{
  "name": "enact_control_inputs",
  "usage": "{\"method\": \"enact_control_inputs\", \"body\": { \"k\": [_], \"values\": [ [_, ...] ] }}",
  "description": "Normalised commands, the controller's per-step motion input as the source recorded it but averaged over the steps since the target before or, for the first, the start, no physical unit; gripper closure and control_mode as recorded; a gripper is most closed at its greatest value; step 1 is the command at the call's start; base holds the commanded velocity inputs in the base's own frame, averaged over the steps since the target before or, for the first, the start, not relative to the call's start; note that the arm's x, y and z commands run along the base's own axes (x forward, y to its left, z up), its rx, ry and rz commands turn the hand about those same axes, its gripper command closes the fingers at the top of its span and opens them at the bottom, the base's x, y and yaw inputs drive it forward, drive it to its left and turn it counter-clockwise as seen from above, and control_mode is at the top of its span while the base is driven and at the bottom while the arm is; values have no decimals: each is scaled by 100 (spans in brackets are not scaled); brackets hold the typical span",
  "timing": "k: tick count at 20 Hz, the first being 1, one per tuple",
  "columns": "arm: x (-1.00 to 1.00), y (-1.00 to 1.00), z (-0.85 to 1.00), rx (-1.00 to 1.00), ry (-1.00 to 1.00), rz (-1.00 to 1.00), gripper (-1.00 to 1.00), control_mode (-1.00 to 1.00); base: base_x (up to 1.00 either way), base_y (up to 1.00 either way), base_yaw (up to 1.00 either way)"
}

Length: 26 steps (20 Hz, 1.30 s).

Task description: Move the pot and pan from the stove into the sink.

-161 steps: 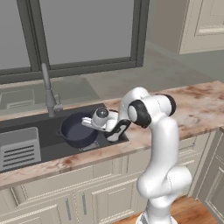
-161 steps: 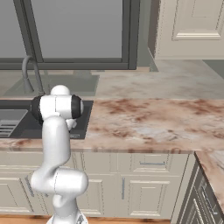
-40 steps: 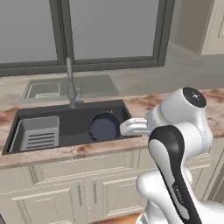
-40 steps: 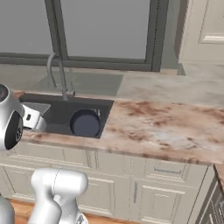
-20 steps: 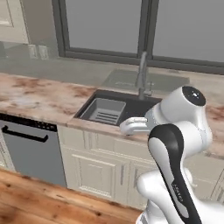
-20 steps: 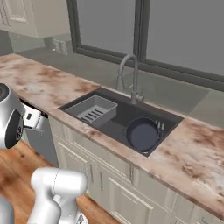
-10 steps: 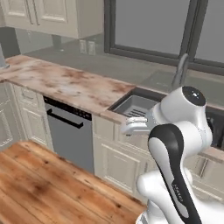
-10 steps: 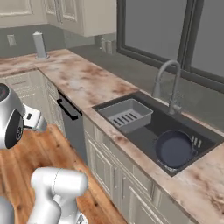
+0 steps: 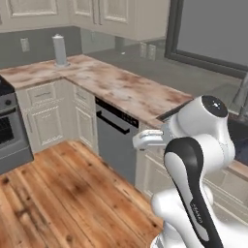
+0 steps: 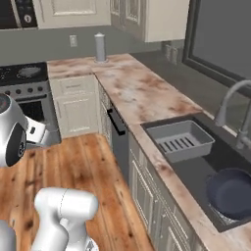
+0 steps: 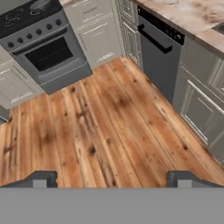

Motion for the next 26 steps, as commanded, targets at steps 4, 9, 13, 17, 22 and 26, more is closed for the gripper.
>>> {"method": "enact_control_inputs", "body": {
  "k": [4, 9, 13, 17, 22, 26],
  "values": [
    [0, 0, 0, 0, 0, 0, -100, 100, -11, -2, 47],
    [0, 0, 0, 0, 0, 0, -100, 100, -12, -6, 46],
    [0, 0, 0, 0, 0, 0, -100, 100, -10, -10, 42],
    [0, 0, 0, 0, 0, 0, -100, 100, -6, -7, 10],
    [0, 0, 0, 0, 0, 0, -100, 100, 25, 0, 0],
    [0, 0, 0, 0, 0, 0, -100, 100, 77, 0, 0]
  ]
}}
